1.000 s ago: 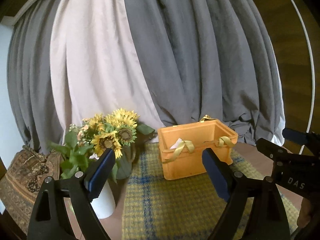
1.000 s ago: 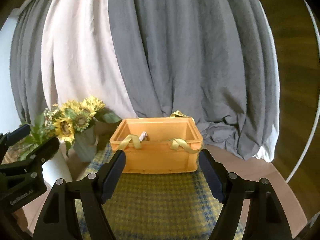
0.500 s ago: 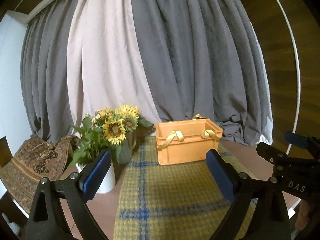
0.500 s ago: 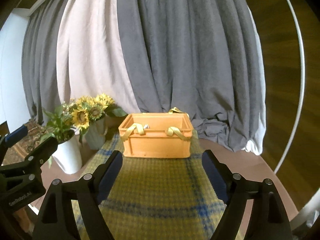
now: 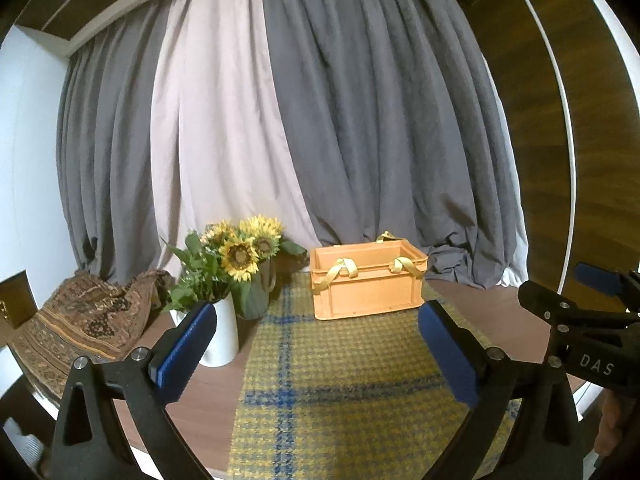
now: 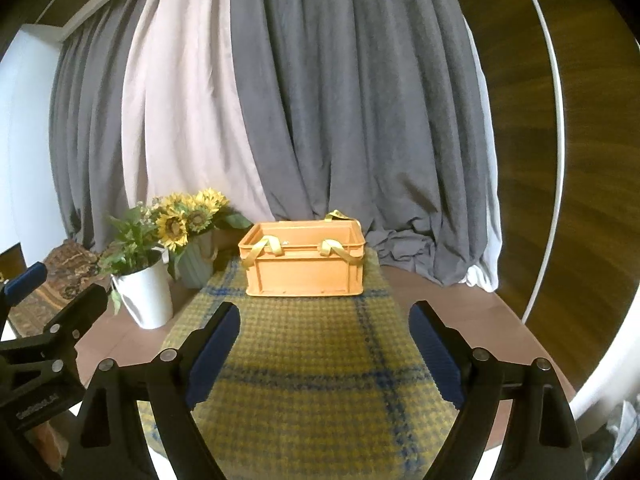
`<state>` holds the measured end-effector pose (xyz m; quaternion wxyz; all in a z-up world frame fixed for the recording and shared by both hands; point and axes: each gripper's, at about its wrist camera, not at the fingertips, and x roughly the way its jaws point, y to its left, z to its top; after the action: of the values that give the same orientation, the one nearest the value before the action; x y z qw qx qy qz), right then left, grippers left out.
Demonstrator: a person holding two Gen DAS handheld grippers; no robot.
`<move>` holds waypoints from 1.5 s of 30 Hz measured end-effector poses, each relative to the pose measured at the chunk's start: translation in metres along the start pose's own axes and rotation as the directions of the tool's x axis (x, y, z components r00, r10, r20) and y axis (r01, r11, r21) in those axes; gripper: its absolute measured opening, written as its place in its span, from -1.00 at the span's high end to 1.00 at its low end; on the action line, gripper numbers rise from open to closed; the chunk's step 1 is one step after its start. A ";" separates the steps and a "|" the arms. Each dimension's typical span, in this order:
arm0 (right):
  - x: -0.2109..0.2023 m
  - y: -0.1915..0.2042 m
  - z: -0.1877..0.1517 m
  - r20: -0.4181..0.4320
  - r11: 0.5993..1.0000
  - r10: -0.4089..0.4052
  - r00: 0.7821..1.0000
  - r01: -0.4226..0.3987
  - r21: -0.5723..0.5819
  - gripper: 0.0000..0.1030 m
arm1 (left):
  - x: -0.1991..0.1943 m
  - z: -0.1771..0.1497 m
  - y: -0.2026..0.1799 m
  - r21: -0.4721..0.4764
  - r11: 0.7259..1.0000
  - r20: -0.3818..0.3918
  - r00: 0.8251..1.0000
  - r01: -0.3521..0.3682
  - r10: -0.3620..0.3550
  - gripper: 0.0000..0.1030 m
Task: Organize soft objects
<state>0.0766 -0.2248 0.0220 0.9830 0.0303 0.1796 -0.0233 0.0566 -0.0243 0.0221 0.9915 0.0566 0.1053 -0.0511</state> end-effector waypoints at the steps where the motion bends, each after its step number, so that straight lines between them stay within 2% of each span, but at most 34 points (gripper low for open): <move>1: -0.003 0.000 0.000 0.004 1.000 0.001 1.000 -0.001 0.001 -0.71 | -0.003 0.001 0.000 0.003 1.000 0.005 1.000 -0.003 0.003 -0.99; 15: -0.040 0.000 -0.004 0.033 1.000 0.009 0.999 -0.009 0.003 -0.76 | -0.037 0.002 -0.003 0.012 1.000 0.037 0.999 -0.006 0.006 -1.00; 45: -0.060 -0.010 -0.008 0.030 1.000 -0.013 0.999 0.013 0.009 -0.76 | -0.056 0.004 -0.015 0.029 1.000 0.049 0.999 0.005 -0.007 -1.00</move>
<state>0.0172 -0.2323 0.0350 0.9852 0.0331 0.1651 -0.0309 0.0011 -0.0346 0.0369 0.9927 0.0692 0.0806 -0.0569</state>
